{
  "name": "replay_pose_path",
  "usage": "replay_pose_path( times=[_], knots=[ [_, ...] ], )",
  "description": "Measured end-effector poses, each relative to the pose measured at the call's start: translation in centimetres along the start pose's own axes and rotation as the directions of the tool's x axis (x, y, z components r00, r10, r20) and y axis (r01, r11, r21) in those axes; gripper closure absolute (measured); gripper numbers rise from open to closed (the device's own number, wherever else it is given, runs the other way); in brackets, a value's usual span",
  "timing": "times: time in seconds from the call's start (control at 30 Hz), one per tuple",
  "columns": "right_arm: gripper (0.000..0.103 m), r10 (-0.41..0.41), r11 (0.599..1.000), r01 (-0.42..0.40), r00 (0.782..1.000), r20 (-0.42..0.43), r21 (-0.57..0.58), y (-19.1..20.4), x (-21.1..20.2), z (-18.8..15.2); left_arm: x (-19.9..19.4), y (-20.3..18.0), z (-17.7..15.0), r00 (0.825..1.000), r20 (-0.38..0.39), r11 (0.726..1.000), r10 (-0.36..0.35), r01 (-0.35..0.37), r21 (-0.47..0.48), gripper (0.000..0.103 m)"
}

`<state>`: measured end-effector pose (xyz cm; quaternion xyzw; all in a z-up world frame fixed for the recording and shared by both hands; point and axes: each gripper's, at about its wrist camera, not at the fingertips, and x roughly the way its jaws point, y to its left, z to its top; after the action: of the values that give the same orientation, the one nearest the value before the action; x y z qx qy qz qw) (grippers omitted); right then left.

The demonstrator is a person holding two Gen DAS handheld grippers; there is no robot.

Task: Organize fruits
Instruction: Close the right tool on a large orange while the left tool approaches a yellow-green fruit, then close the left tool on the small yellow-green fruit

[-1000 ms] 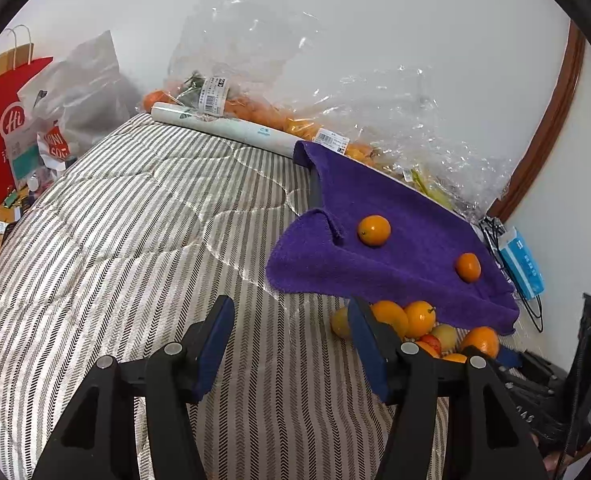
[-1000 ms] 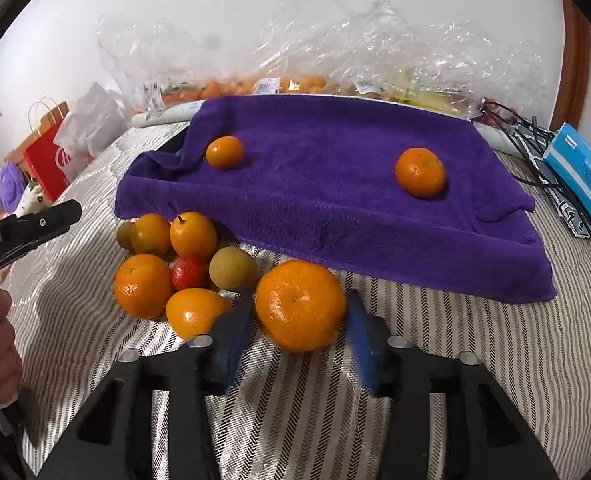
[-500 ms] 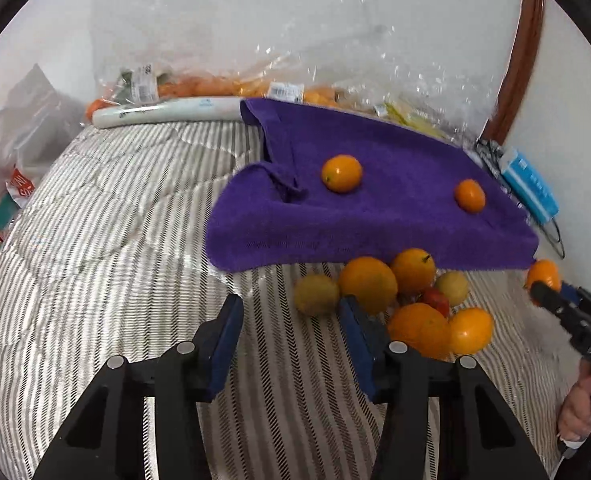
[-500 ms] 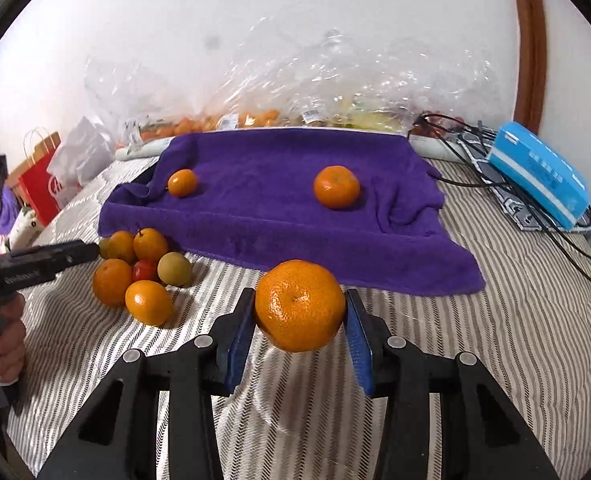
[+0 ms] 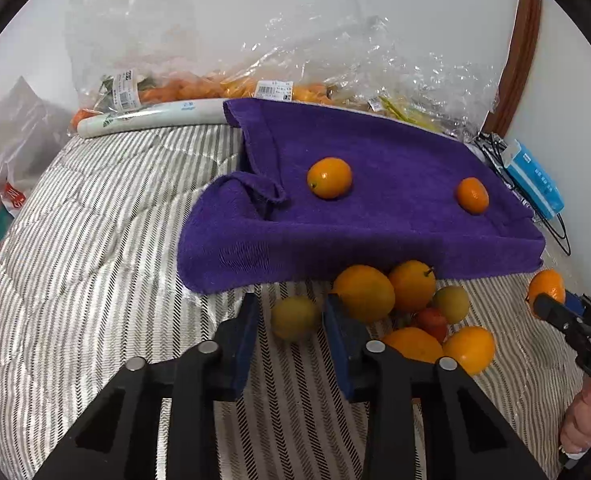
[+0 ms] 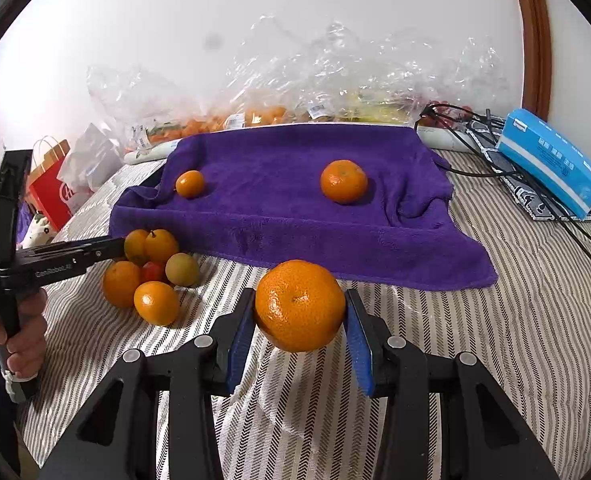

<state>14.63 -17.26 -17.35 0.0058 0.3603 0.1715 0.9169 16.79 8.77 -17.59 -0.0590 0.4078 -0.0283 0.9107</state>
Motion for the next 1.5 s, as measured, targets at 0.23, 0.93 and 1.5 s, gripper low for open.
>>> replay_pose_path(
  times=[0.23,0.93,1.5],
  knots=[
    [0.060,0.006,1.000,-0.007,1.000,-0.018,-0.012,0.2,0.4,0.1,-0.1,0.6,-0.3,0.999,0.001,0.998,-0.050,0.050,-0.037,0.078],
    [0.060,-0.001,1.000,0.001,1.000,0.000,-0.010,0.2,0.0,0.0,-2.6,0.7,-0.4,0.989,0.137,0.997,-0.059,0.065,-0.045,0.078],
    [0.060,-0.001,1.000,0.001,1.000,0.027,-0.007,0.3,-0.5,-0.1,-3.6,0.4,-0.4,0.979,0.195,0.997,-0.062,0.068,-0.028,0.078]
  ],
)
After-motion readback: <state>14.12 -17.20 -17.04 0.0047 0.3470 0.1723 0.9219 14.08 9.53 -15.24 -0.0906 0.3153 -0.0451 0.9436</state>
